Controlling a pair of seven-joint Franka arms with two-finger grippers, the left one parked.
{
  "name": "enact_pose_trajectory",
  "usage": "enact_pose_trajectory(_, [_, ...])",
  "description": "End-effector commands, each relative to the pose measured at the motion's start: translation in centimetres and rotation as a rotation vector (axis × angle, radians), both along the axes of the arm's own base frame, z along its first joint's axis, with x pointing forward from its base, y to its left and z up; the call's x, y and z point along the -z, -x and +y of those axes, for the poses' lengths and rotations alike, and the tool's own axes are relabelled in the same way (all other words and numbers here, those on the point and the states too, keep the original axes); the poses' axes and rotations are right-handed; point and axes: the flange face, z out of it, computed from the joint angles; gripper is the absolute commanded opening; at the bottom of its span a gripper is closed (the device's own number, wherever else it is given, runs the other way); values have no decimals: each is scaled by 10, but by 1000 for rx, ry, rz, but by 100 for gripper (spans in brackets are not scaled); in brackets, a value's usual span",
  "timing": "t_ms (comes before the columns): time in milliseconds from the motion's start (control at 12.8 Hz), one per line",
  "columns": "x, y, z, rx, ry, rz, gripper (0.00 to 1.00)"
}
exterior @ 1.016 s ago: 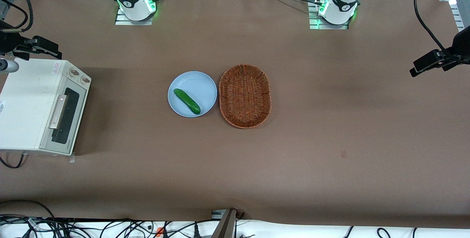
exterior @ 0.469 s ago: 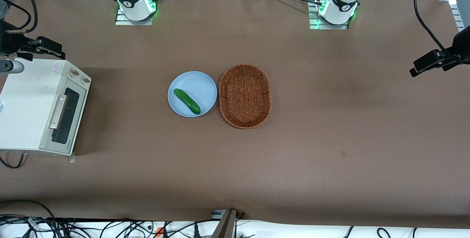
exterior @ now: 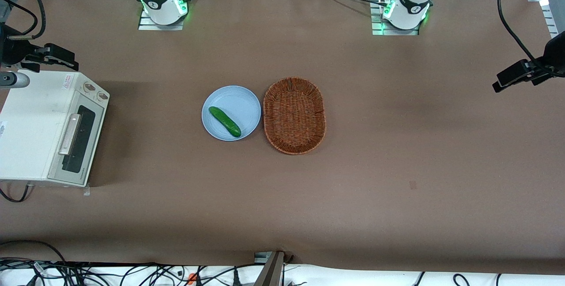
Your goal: Open oven door with right arm only
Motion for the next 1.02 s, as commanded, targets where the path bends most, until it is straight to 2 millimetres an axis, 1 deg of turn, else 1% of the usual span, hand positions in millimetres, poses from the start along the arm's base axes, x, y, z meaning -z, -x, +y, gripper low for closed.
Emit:
enact_pose_trajectory(0, [15, 0, 8, -12, -3, 61, 94])
enact_pose_trajectory(78, [24, -2, 12, -18, 1, 89, 85])
enact_pose_trajectory(156, [34, -5, 17, -31, 13, 112, 70])
enact_pose_trajectory(234, [42, -7, 24, -51, 37, 126, 47])
enact_pose_trajectory(312, [53, -8, 35, -73, 69, 148, 29])
enact_pose_trajectory(391, [67, -10, 41, -88, 105, 171, 17])
enact_pose_trajectory(469, [82, -15, 47, -105, 134, 193, 8])
enact_pose_trajectory(547, [99, -22, 50, -124, 176, 214, 3])
enact_pose_trajectory(625, [116, -30, 46, -135, 226, 224, 0])
enact_pose_trajectory(938, [178, -59, 25, -197, 388, 247, 0])
